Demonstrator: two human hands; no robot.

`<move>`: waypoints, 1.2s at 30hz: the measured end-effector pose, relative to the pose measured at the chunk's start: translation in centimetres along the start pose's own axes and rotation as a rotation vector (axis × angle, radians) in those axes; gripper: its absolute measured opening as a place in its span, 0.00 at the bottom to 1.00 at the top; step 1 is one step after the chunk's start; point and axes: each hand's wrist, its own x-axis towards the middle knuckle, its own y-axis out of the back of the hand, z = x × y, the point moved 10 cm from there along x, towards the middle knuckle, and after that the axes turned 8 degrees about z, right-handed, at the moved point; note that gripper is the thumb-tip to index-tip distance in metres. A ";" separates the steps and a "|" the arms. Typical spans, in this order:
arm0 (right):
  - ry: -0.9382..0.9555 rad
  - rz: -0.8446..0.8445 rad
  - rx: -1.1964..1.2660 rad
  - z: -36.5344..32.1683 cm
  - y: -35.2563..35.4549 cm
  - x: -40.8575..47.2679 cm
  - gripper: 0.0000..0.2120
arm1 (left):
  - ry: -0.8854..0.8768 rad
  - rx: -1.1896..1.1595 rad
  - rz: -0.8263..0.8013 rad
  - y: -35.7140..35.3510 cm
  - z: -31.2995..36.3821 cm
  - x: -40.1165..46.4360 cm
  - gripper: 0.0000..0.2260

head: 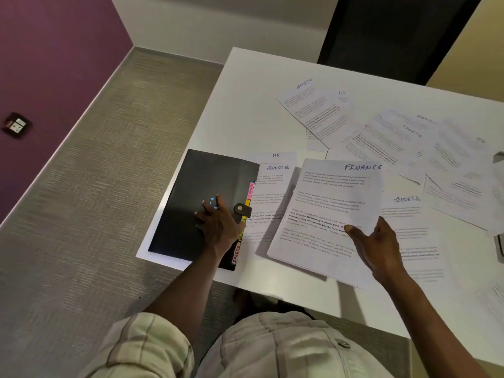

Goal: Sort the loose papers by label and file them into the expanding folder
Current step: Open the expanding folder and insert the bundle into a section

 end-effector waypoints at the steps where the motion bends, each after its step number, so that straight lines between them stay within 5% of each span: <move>1: 0.010 -0.003 -0.004 -0.4 -0.1 0.0 0.23 | -0.017 -0.007 0.004 0.4 0.4 0.0 0.48; 7: 0.059 -0.003 0.004 -2.8 -1.0 -0.2 0.21 | -0.178 -0.142 0.057 5.0 3.1 -0.2 0.19; 13: 0.177 -0.006 -0.002 -7.0 -4.1 -1.4 0.20 | -0.128 -0.177 -0.076 7.9 2.5 0.7 0.06; 22: 0.324 0.034 -0.008 -13.8 -10.9 -6.0 0.14 | -0.249 -0.282 0.023 15.0 3.5 1.3 0.23; 36: 0.456 -0.230 -0.199 -17.3 -18.1 -7.5 0.11 | -0.274 -0.439 0.011 17.2 0.8 1.5 0.13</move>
